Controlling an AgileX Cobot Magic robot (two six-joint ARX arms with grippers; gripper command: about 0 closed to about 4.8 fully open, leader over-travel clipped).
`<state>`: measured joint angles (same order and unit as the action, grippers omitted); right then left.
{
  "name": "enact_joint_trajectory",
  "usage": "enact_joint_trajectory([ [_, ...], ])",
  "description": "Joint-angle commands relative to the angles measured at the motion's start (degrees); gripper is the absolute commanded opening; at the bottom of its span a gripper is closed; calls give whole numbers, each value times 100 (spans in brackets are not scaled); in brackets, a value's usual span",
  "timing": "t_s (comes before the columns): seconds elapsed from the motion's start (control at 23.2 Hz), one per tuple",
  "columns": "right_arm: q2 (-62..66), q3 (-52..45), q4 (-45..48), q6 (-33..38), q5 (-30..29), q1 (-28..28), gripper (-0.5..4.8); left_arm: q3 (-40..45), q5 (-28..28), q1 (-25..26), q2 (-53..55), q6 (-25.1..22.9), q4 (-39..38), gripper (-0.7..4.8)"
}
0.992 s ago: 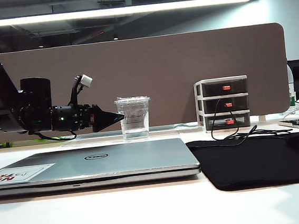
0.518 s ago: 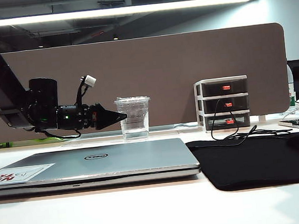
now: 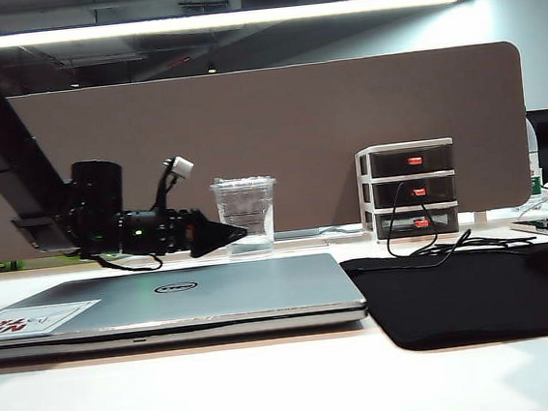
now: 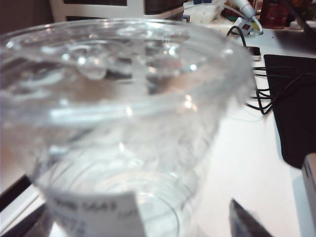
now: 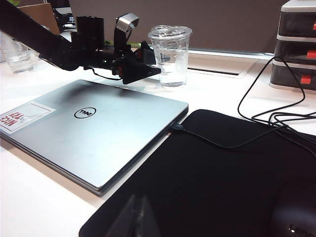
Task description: Pick up the coffee cup and place it on the right side of the laptop.
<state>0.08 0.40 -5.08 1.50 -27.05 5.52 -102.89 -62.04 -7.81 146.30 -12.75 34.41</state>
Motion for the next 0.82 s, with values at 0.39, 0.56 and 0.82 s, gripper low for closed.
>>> enact_joint_trajectory([
  [0.39,-11,-28,57,-22,-11,4,-1,-761,592,-267,341,-179,-417,479],
  [0.56,-11,-28,59,-22,-11,4,-1,-807,730,-356,365,-186,-365,479],
  [0.82,-11,-28,57,-22,-11,4,-1,-807,1032,-424,365,-188,-146,479],
])
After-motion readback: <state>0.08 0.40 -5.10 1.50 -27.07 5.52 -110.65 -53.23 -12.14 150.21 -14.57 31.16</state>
